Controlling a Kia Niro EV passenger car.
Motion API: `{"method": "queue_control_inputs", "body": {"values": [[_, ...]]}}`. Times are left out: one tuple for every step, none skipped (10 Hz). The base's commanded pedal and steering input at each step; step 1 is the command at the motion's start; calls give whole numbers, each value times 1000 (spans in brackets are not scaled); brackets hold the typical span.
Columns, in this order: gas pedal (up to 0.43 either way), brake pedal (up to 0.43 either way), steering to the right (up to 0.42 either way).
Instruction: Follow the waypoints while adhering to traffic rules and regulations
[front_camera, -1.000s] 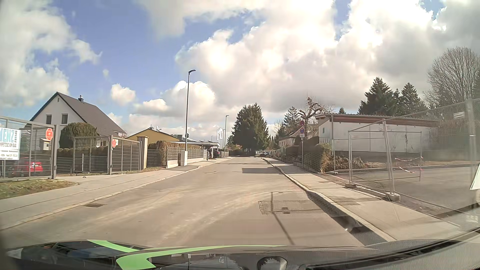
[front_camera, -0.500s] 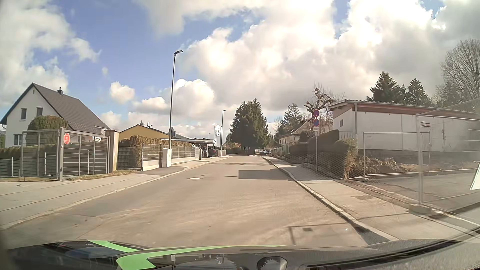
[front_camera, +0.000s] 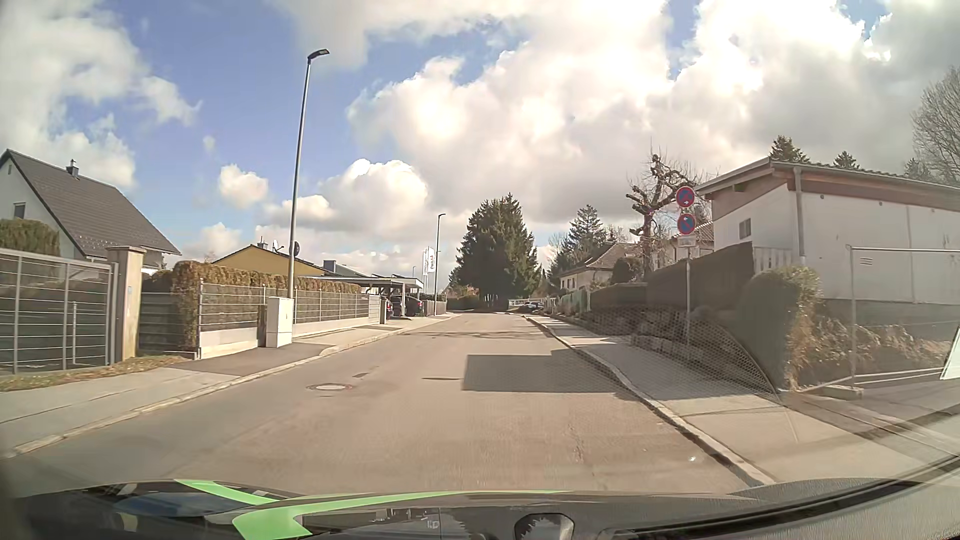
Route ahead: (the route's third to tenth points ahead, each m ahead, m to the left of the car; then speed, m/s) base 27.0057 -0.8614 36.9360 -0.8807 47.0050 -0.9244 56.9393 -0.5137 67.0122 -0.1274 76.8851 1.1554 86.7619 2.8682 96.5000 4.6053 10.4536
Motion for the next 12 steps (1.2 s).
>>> {"method": "queue_control_inputs", "body": {"values": [[197,0,7],[197,0,7],[189,0,7],[177,0,7],[177,0,7],[177,0,7],[177,0,7],[177,0,7],[177,0,6],[177,0,6],[177,0,5],[177,0,6]]}}
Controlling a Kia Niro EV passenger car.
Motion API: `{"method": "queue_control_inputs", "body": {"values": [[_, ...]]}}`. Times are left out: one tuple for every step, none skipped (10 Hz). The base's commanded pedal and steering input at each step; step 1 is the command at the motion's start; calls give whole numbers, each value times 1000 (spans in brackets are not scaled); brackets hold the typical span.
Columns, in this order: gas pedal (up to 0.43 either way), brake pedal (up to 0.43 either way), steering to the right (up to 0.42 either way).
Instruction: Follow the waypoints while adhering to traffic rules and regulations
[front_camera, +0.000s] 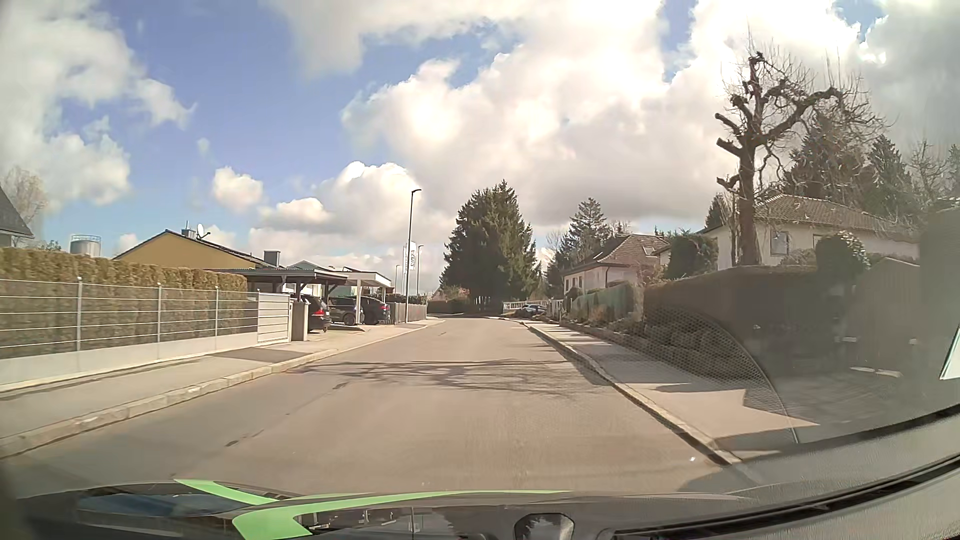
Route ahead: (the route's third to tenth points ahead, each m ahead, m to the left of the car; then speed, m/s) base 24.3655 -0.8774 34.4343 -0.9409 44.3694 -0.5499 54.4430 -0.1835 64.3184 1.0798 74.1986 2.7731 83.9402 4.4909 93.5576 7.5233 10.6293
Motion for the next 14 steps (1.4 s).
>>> {"method": "queue_control_inputs", "body": {"values": [[177,0,6],[177,0,5],[177,0,2],[177,0,0],[177,0,0],[177,0,0],[169,0,0],[157,0,0],[157,0,0],[157,0,0],[157,0,0],[157,0,0],[138,0,0],[138,0,2]]}}
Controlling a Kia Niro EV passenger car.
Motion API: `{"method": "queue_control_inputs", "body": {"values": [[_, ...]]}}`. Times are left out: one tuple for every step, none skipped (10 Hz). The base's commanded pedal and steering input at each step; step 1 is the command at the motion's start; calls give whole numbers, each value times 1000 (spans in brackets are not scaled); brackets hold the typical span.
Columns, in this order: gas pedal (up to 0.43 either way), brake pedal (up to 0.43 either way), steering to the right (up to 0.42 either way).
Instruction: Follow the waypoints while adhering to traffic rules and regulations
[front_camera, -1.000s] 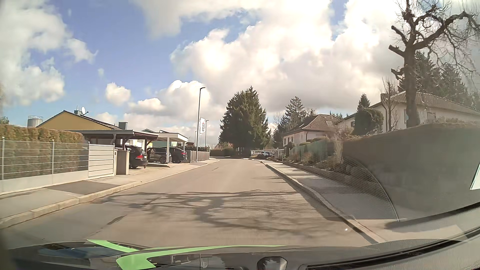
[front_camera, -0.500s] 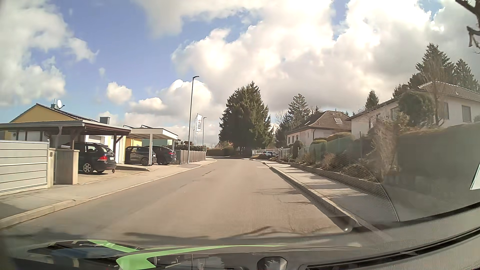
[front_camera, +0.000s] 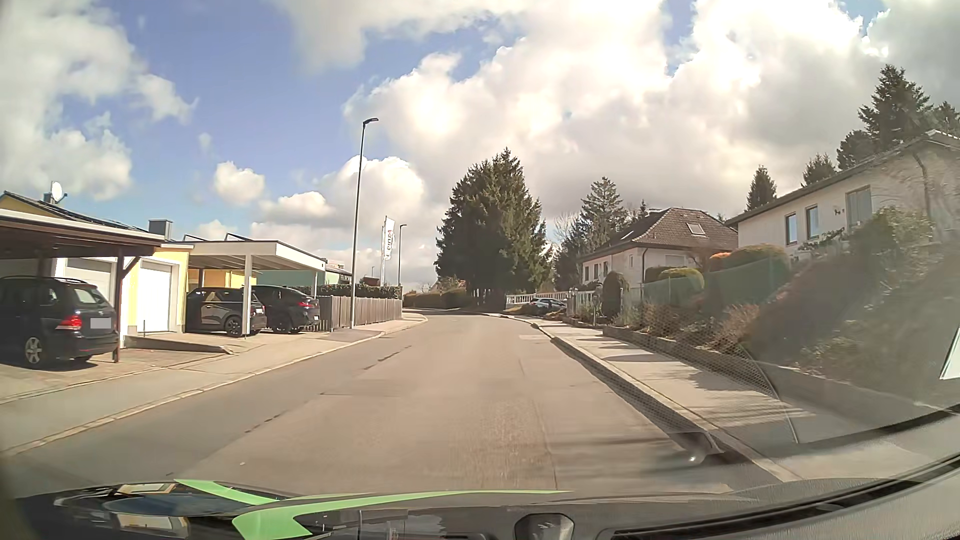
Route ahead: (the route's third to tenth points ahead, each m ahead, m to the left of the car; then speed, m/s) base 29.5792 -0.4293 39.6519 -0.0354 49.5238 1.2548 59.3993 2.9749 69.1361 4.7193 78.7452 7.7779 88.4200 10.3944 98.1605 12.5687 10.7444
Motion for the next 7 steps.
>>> {"method": "queue_control_inputs", "body": {"values": [[138,0,4],[138,0,3],[138,0,3],[138,0,3],[138,0,3],[138,0,3],[138,0,3]]}}
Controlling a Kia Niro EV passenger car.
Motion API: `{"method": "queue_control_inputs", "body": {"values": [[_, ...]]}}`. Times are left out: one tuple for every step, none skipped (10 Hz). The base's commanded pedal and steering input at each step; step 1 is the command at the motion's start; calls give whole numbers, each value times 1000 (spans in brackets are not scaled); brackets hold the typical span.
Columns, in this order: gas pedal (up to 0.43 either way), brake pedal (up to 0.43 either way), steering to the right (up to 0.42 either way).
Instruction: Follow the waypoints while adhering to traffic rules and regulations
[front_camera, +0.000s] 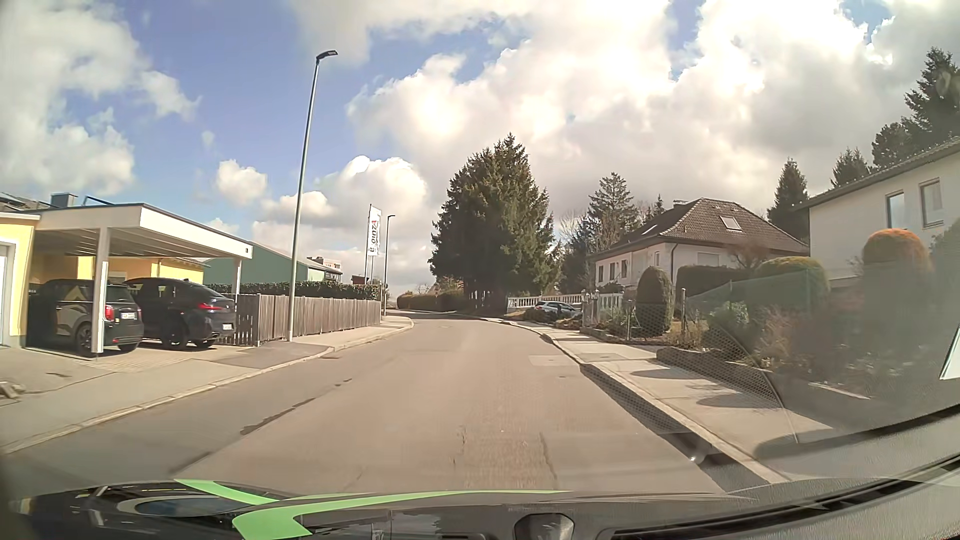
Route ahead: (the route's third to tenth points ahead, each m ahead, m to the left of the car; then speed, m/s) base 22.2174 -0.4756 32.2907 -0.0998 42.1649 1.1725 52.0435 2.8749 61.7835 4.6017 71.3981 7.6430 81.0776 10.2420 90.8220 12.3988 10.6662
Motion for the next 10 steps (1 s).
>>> {"method": "queue_control_inputs", "body": {"values": [[138,0,3],[138,0,3],[138,0,3],[138,0,1],[138,0,1],[138,0,0],[138,0,0],[138,0,-1],[138,0,-1],[138,0,-1]]}}
